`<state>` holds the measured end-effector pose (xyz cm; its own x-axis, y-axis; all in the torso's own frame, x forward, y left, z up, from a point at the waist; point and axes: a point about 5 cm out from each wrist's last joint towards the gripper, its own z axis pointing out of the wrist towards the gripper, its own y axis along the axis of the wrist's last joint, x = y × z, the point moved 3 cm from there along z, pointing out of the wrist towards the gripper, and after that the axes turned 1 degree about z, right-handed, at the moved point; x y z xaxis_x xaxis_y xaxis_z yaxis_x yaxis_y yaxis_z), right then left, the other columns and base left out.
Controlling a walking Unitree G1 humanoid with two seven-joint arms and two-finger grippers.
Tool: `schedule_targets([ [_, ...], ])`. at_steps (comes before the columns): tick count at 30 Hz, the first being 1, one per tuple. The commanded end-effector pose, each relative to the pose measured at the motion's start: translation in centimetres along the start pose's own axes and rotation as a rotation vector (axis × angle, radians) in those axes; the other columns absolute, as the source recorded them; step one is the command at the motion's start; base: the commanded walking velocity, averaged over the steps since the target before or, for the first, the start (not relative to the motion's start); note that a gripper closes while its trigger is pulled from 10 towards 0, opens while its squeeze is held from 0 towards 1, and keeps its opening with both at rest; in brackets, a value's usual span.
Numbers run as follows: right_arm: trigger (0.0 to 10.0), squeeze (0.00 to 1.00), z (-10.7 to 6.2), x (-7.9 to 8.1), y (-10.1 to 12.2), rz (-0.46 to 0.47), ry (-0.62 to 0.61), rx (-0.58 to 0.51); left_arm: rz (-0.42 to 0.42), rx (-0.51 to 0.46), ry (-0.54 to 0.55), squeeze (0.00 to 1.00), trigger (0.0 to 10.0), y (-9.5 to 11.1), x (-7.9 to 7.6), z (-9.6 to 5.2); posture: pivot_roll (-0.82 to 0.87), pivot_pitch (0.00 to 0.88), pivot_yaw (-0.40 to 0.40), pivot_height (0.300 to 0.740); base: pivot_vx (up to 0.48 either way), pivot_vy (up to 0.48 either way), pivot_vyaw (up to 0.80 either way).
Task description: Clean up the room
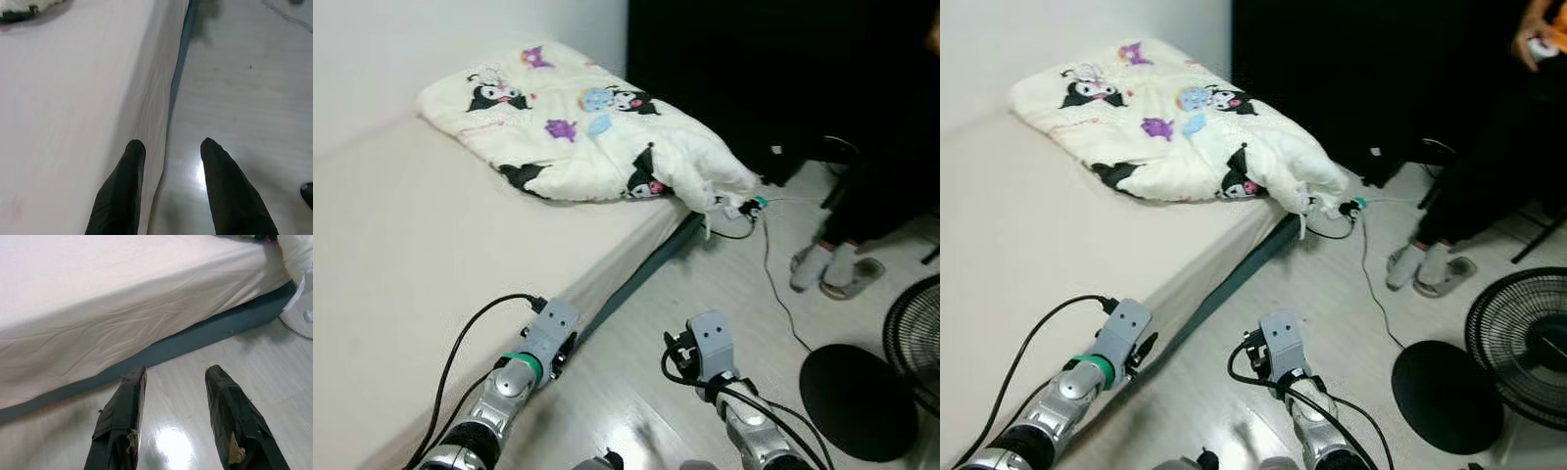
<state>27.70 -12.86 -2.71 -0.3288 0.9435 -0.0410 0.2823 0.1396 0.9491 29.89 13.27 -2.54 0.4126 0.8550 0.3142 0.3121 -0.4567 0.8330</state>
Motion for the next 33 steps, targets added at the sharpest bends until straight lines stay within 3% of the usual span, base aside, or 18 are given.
schedule_targets([
  [1,10.0,0.00,-0.10,0.49,-0.37,0.025,0.013,0.010,0.011,0.038,-0.003,0.00,10.0,-1.06,0.23,-0.33,-0.04,0.000,0.050,0.740,0.000,0.000,0.73],
  [5,10.0,0.00,-0.08,0.61,-0.40,0.028,0.023,0.014,0.012,0.038,-0.003,0.00,10.0,-1.05,0.21,-0.32,-0.04,0.000,0.050,0.740,0.000,0.000,0.00],
  [6,10.0,0.00,-0.09,0.52,-0.50,-0.027,0.017,0.025,0.013,0.037,-0.004,0.00,10.0,-1.03,0.18,-0.32,-0.04,0.000,0.048,0.740,0.000,0.000,0.70],
  [33,10.0,0.00,-0.09,0.61,-0.50,0.002,0.023,0.021,0.014,0.035,-0.004,0.00,10.0,-0.93,0.19,-0.26,-0.04,0.000,0.049,0.740,0.000,0.000,0.69],
])
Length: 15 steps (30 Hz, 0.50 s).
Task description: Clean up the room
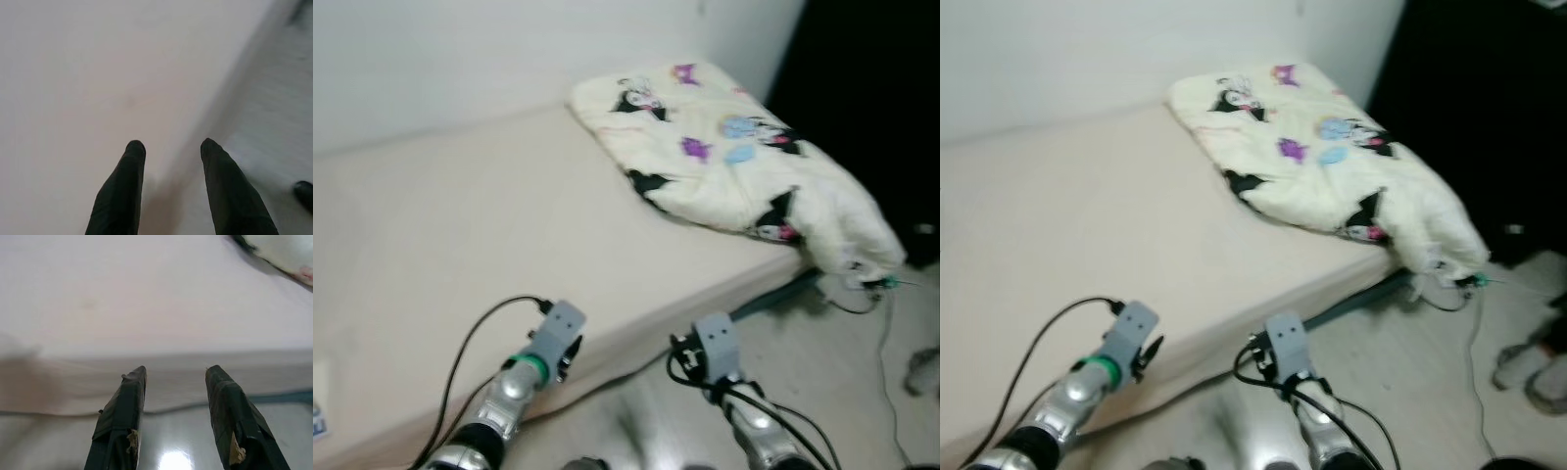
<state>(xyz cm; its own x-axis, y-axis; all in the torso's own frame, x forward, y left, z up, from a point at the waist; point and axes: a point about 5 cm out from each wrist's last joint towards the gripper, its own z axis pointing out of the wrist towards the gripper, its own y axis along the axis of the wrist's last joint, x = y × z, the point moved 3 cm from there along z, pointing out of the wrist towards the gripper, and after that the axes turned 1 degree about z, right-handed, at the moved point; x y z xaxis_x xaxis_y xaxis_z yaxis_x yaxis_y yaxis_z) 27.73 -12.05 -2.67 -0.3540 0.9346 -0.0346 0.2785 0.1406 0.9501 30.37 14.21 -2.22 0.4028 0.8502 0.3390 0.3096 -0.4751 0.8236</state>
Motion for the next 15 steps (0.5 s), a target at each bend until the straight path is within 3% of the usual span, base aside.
schedule_targets([
  [1,10.0,0.00,-0.36,-0.13,-0.67,0.005,-0.004,0.025,-0.006,0.028,-0.023,0.00,10.0,-0.90,-0.93,-0.30,-0.04,0.000,0.049,0.740,0.000,0.000,0.68],
  [15,10.0,0.00,-0.40,-0.11,-0.70,0.008,-0.002,0.023,-0.005,0.028,-0.026,0.00,10.0,-0.92,-1.00,-0.30,-0.04,0.000,0.049,0.740,0.000,0.000,0.67],
])
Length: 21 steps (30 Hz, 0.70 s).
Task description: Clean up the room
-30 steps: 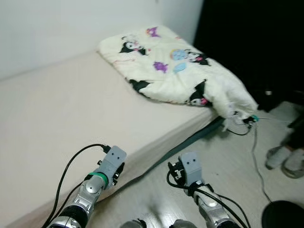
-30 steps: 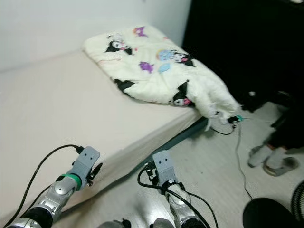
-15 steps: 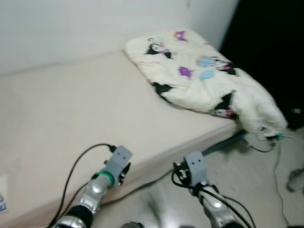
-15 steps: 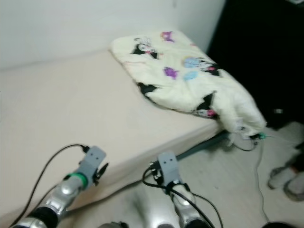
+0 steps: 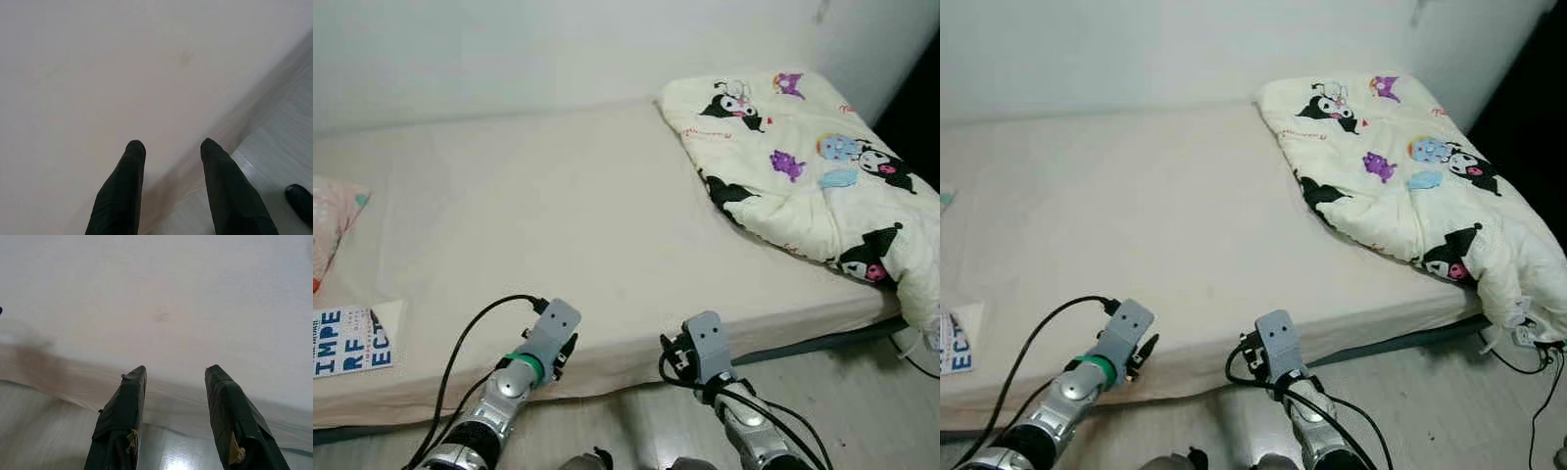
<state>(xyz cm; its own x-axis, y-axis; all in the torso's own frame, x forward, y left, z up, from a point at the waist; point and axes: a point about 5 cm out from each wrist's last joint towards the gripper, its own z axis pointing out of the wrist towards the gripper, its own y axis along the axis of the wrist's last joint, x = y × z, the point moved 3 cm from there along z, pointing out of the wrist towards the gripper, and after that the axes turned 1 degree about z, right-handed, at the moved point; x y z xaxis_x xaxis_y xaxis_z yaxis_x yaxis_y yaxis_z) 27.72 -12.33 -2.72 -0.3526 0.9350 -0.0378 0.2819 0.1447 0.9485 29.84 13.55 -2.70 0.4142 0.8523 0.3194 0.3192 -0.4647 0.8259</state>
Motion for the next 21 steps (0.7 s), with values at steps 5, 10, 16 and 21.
schedule_targets([
  [5,10.0,0.00,-0.30,0.14,-0.59,0.012,0.000,0.018,0.008,0.024,-0.008,0.00,10.0,-0.65,-0.05,-0.19,-0.04,0.000,0.050,0.740,0.000,0.000,0.65],
  [10,10.0,0.00,-0.28,0.12,-0.58,0.014,-0.003,0.018,0.007,0.027,-0.008,0.00,10.0,-0.68,-0.02,-0.19,-0.04,0.000,0.050,0.740,0.000,0.000,0.65],
  [16,10.0,0.00,-0.32,-0.07,-0.54,0.035,-0.022,0.011,0.001,0.024,-0.012,0.00,10.0,-0.62,-0.04,-0.17,-0.05,0.000,0.051,0.740,0.000,0.000,0.46],
  [21,10.0,0.00,-0.35,-0.18,-0.56,0.049,-0.026,0.010,0.000,0.022,-0.014,0.00,10.0,-0.56,-0.05,-0.15,-0.05,0.000,0.052,0.740,0.000,0.000,0.00],
])
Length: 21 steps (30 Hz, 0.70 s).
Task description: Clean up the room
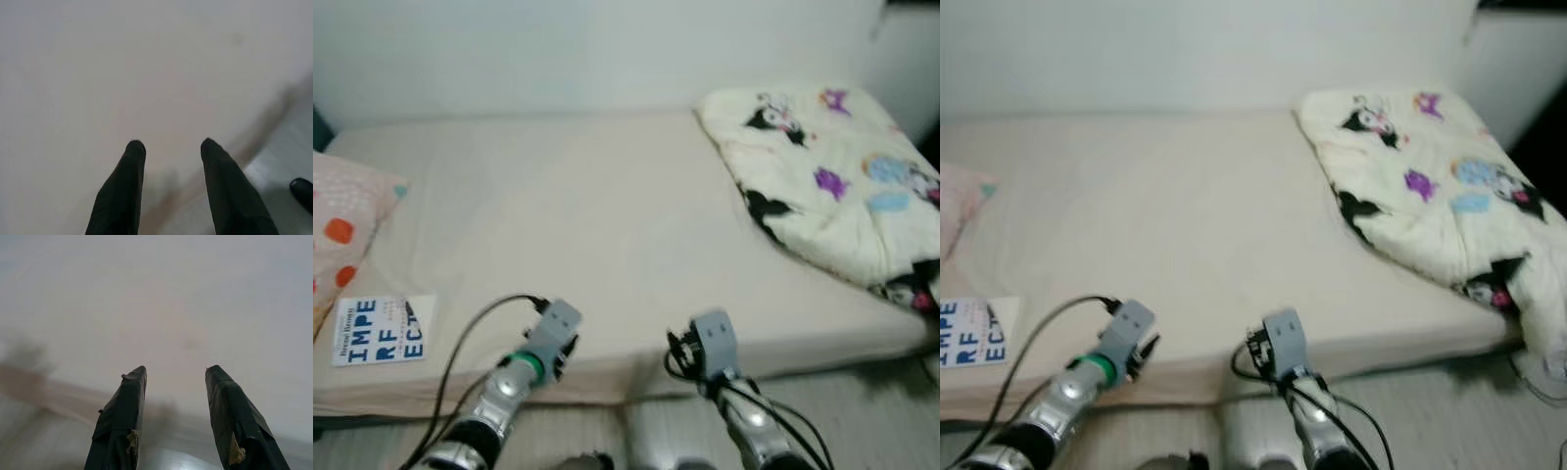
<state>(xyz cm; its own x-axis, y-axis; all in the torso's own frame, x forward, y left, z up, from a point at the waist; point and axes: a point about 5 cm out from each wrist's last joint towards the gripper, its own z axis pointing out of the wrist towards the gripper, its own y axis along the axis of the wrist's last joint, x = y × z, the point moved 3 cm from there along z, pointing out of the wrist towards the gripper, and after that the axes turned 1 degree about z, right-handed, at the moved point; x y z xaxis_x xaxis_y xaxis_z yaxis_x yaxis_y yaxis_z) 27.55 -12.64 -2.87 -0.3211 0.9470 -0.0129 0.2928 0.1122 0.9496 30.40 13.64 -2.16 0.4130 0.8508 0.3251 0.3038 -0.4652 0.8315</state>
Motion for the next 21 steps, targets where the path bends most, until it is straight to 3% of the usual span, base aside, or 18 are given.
schedule_targets([
  [1,10.0,0.00,-0.14,0.04,-0.33,0.014,-0.001,0.011,-0.005,0.038,-0.018,0.00,10.0,-1.13,-0.54,-0.37,-0.05,0.000,0.052,0.740,0.000,0.000,0.00],
  [21,10.0,0.00,-0.12,0.12,-0.39,0.013,0.006,0.017,0.021,0.025,-0.026,0.00,10.0,-0.94,-0.66,-0.35,-0.04,0.000,0.051,0.740,0.000,0.000,0.00],
])
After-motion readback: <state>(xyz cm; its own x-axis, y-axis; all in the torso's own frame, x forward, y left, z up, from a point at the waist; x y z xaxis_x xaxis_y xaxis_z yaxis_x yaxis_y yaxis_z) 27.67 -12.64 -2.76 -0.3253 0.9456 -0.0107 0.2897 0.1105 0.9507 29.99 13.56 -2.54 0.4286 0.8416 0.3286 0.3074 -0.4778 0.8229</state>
